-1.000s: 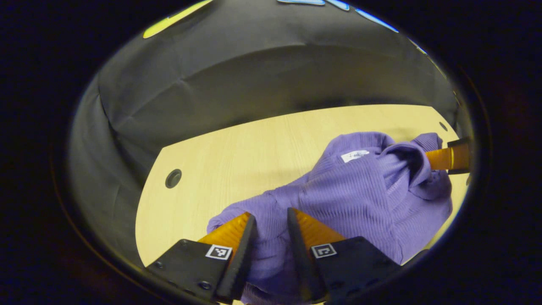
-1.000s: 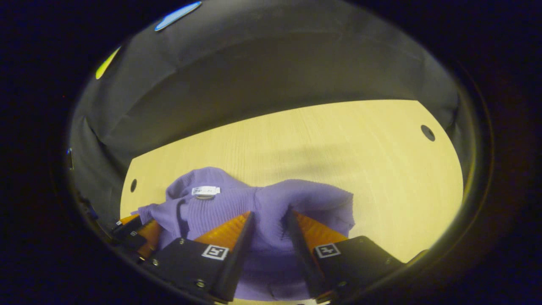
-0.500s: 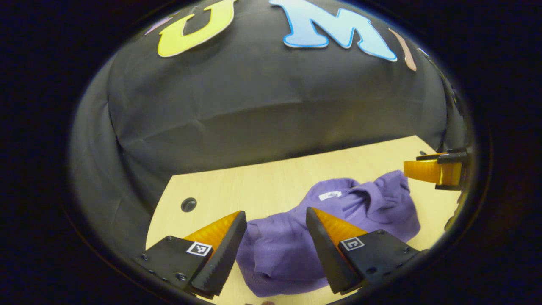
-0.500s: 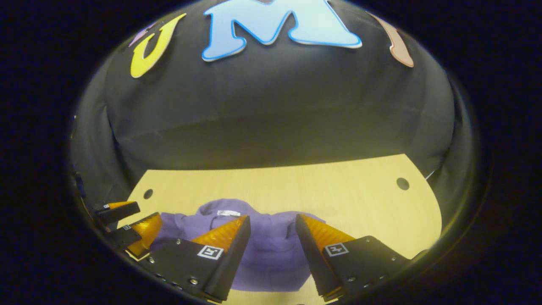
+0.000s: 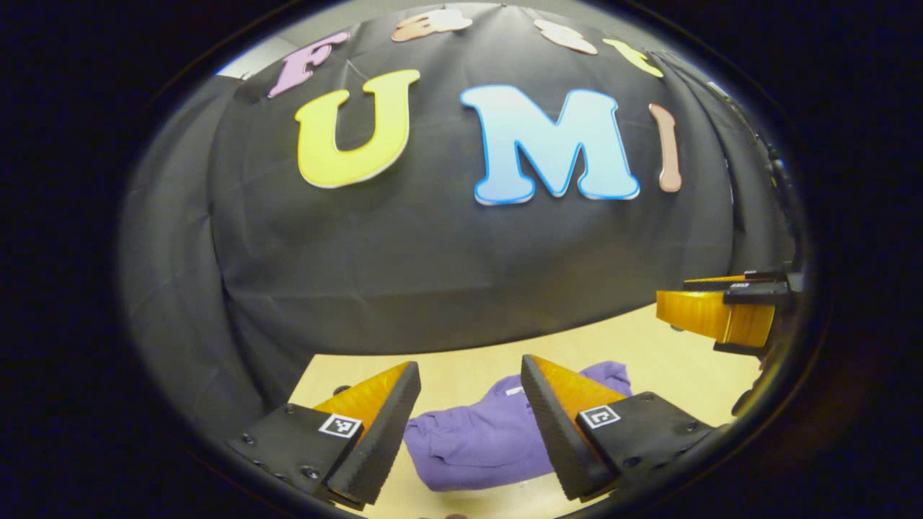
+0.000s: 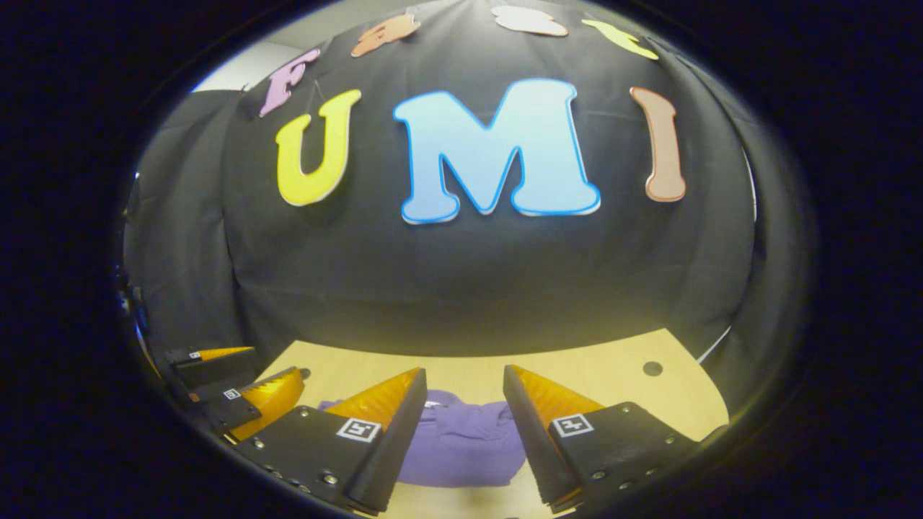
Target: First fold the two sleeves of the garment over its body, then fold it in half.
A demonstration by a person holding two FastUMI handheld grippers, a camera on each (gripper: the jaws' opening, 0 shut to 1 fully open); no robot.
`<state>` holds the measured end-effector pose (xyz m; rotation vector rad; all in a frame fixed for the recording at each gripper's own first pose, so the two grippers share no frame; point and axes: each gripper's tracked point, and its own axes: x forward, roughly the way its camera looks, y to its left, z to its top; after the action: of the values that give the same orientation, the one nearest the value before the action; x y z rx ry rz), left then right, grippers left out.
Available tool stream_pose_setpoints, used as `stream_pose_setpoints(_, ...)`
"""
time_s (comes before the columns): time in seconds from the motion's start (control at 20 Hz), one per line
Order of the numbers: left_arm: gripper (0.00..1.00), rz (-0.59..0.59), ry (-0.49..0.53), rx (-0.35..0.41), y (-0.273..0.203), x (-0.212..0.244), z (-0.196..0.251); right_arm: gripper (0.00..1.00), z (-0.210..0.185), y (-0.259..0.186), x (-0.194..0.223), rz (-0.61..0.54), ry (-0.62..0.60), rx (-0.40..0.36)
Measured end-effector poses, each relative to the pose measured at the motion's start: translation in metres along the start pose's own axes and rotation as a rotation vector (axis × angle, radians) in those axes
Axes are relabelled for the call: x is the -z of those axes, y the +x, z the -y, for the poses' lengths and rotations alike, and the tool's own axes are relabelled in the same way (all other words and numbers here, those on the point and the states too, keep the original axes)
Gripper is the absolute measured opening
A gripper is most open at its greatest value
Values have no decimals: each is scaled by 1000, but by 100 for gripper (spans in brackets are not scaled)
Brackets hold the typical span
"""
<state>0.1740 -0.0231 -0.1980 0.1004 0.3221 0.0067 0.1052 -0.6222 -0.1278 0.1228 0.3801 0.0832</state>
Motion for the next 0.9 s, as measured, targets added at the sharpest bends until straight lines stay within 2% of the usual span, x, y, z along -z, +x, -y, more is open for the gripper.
stream_pose_setpoints(0.05,100,24,1,0,-14,-11,2,71,0,-15,-11,32,0,-1)
stream_pose_setpoints(0.1,94,47,2,-3,-33,-25,4,71,1,-29,-20,59,-4,2)
stream_pose_setpoints(0.15,93,77,-1,-3,-49,-39,6,71,4,-42,-29,85,-8,2)
stream_pose_setpoints(0.2,98,122,-11,0,-64,-53,9,71,2,-55,-33,106,-9,-2)
stream_pose_setpoints(0.25,96,142,-22,3,-76,-62,11,71,0,-67,-35,116,-7,-9)
stream_pose_setpoints(0.35,93,169,-34,-4,-96,-70,14,71,-2,-86,-36,131,-5,-20)
stream_pose_setpoints(0.8,93,275,-95,-57,-173,-89,1,71,-6,-155,-43,244,-45,-12)
stream_pose_setpoints(0.85,93,281,-101,-60,-179,-89,-3,67,-5,-160,-43,254,-49,-8)
stream_pose_setpoints(0.9,96,281,-101,-66,-184,-88,-8,67,-5,-163,-44,258,-51,-2)
